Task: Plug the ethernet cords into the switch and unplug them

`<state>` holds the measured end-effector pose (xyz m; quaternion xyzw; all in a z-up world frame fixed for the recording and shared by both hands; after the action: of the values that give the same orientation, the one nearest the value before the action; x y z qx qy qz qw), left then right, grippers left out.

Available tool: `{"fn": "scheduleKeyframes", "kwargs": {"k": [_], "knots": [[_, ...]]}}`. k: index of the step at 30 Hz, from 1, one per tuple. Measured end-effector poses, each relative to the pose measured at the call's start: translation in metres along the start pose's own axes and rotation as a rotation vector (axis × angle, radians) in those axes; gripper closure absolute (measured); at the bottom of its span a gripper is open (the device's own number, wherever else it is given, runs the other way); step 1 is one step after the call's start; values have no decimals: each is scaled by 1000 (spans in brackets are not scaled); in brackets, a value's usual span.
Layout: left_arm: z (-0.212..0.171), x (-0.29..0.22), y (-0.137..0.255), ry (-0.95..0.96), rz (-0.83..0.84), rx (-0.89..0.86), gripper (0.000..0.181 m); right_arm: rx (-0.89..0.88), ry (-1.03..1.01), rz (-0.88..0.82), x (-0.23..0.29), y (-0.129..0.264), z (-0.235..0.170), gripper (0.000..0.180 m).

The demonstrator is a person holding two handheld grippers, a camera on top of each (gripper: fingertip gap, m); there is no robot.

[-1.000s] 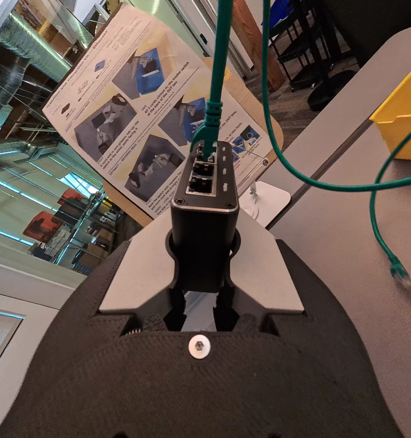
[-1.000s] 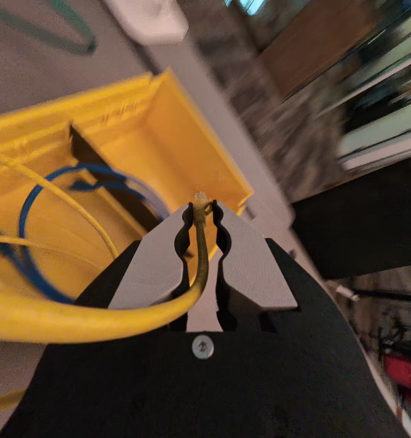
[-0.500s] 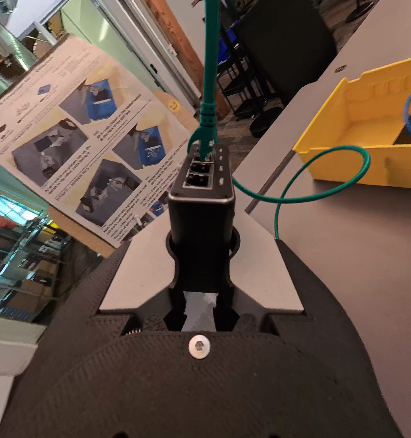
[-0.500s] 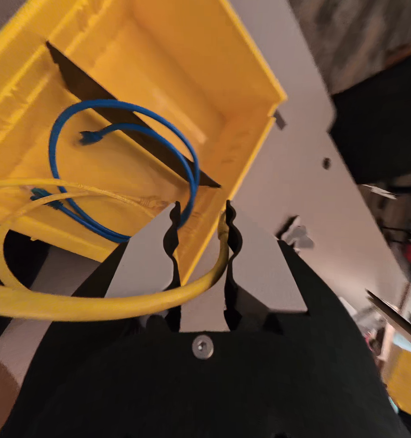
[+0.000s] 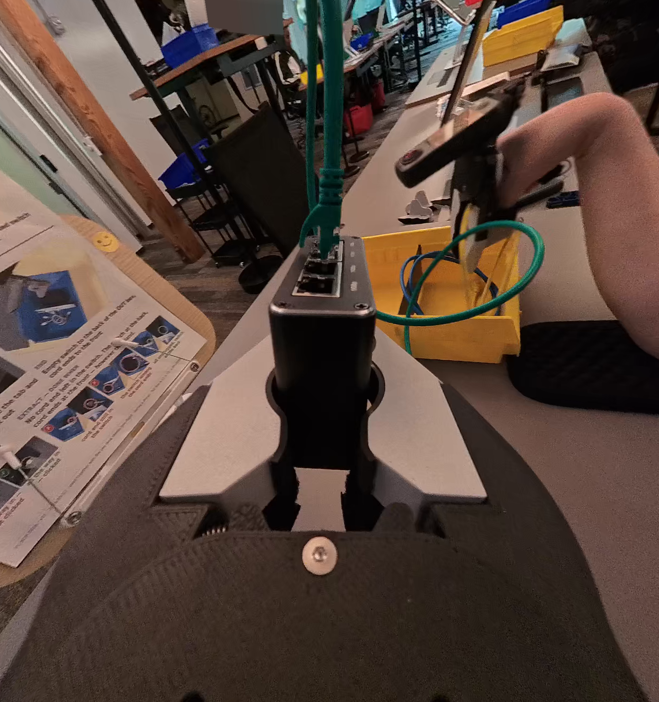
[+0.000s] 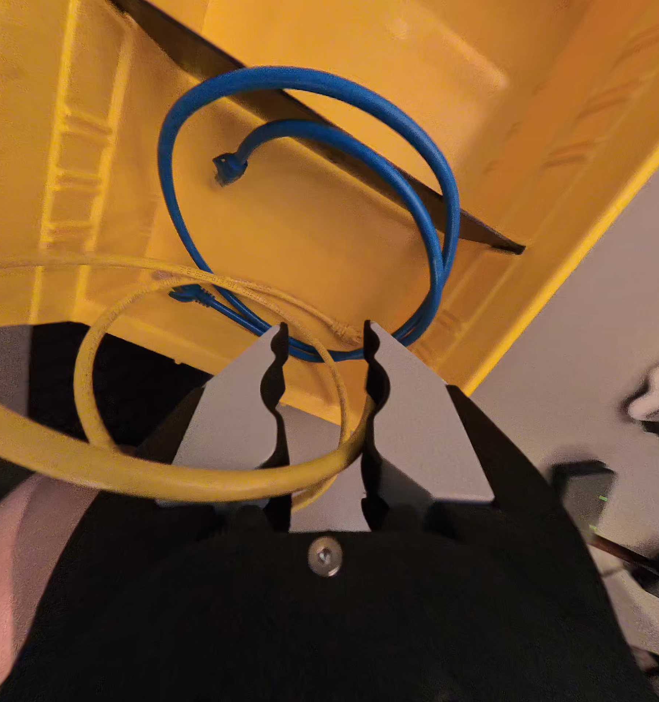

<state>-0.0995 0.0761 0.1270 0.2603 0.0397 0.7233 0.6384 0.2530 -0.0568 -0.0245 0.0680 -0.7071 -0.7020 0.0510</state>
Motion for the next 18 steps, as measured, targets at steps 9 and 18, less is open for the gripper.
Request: {"fn": "scheduleKeyframes", "kwargs": {"k": [9, 18], "knots": [[1, -9, -2, 5, -106, 3, 148, -308, 41, 33, 19, 51, -12, 117], [6, -13, -5, 3, -100, -15, 148, 51, -77, 272, 14, -4, -9, 116]]}}
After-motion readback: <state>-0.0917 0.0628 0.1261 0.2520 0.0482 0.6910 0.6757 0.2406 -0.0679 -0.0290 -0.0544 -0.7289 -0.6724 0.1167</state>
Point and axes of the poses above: each gripper's, where its closed fingertips meet, y back along the fingers, z out of its top, x = y × z across the jaws, the point moved 7 cm from there along y, back along the fingers, and after that the axes turned 10 degrees about x, right-handed, at the moved point
